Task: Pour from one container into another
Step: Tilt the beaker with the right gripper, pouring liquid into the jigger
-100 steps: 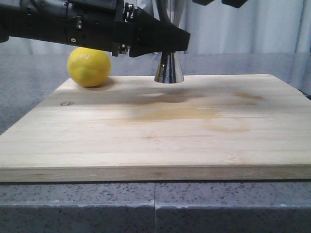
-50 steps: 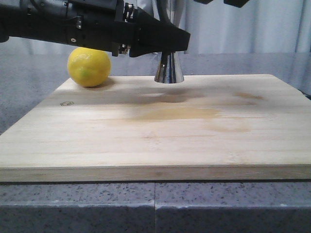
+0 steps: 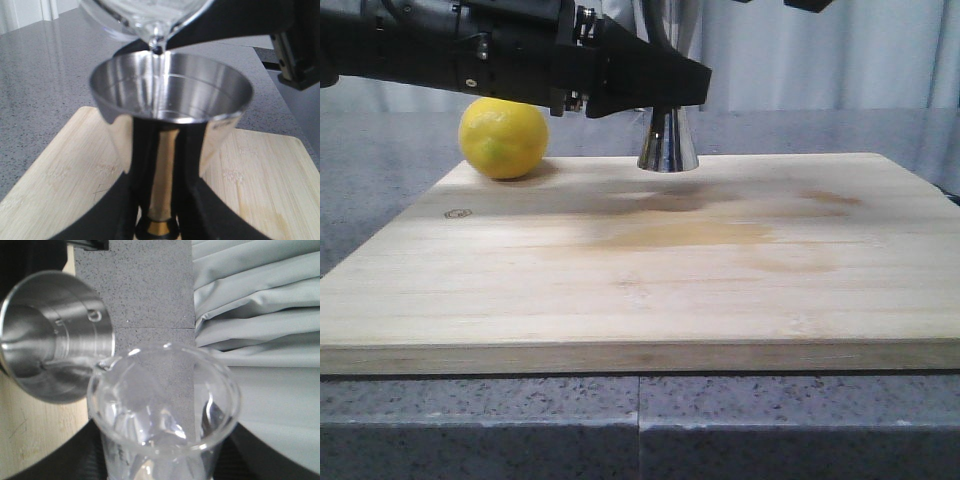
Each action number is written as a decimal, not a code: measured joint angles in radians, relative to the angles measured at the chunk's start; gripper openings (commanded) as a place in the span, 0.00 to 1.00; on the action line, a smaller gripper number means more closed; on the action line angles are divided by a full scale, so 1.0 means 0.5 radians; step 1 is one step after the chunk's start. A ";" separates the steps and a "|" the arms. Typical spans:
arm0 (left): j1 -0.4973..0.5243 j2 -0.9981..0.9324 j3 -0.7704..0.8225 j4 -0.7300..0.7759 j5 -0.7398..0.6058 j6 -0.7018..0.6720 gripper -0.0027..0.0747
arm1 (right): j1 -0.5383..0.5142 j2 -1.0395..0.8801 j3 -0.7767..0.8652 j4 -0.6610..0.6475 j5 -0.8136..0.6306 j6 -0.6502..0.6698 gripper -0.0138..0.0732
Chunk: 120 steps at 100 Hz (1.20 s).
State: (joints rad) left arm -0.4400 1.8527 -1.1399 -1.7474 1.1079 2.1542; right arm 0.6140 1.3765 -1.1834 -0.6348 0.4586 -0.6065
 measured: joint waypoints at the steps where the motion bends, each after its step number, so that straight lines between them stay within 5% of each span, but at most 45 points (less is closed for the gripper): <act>1: 0.000 0.000 0.000 0.000 0.000 0.000 0.21 | 0.000 0.000 0.000 0.000 -0.004 0.000 0.48; 120: 0.000 0.000 0.000 0.003 0.000 0.000 0.21 | 0.000 0.000 0.000 -0.125 -0.076 0.000 0.48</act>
State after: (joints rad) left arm -0.4400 1.8527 -1.1399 -1.7457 1.1079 2.1542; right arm 0.6140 1.3765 -1.1834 -0.6975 0.4207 -0.6065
